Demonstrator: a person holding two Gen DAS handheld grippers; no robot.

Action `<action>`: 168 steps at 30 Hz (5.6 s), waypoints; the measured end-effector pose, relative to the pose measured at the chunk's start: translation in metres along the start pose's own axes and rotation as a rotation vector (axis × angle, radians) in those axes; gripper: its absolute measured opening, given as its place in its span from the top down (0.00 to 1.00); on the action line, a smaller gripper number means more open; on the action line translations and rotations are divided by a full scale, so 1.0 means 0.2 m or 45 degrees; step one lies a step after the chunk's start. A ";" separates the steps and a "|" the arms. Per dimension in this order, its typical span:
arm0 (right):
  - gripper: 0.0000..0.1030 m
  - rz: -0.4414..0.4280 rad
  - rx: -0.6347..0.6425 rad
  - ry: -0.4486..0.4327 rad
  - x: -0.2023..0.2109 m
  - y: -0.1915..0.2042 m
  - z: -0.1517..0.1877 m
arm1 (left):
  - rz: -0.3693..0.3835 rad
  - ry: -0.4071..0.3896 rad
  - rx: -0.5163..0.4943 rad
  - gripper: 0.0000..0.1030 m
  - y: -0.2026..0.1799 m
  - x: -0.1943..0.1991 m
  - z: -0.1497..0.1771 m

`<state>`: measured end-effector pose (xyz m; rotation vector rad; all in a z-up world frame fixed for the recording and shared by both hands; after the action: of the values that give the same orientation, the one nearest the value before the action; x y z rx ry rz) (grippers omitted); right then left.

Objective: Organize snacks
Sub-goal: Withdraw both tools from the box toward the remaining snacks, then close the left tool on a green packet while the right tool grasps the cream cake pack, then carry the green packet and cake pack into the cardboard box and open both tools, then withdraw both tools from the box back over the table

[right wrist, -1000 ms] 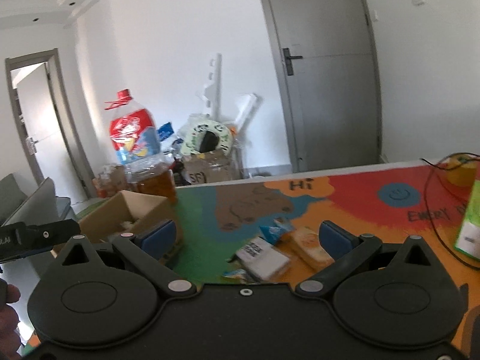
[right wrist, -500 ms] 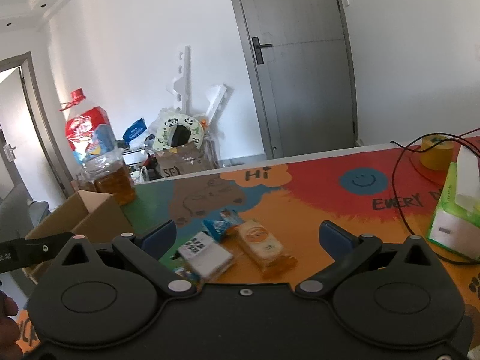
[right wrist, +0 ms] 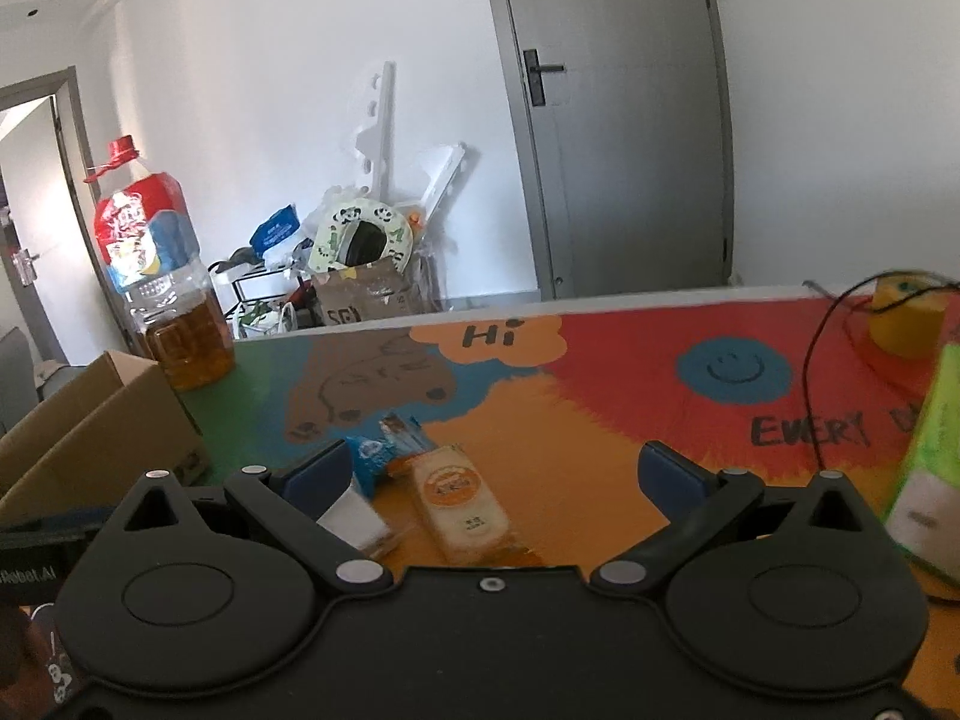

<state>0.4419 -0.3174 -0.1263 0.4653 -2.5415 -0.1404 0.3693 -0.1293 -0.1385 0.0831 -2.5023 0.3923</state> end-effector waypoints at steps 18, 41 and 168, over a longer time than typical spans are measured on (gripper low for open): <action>0.00 -0.024 0.075 0.021 -0.09 -0.01 0.14 | -0.027 0.020 0.011 0.49 -0.04 -0.18 0.16; 0.32 -0.011 0.068 0.100 -0.28 0.02 0.21 | -0.006 0.026 0.099 0.83 0.17 -0.01 0.12; 0.00 -0.118 0.086 -0.083 0.22 0.74 -0.08 | -0.045 -0.210 0.114 0.00 0.53 0.57 -0.38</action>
<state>0.3710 -0.1959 -0.0623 0.6143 -2.5961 -0.1053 0.3023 -0.0021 -0.0406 0.2023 -2.6403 0.5011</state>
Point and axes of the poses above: each gripper's, at about its wrist camera, not at the fingertips, and x roughly against the way its jaws point, y to its left, z to its underside, the point moved 10 cm from there along -x, roughly the way its jaws point, and after that the axes turned 1 degree about z, right-handed, at the moved point
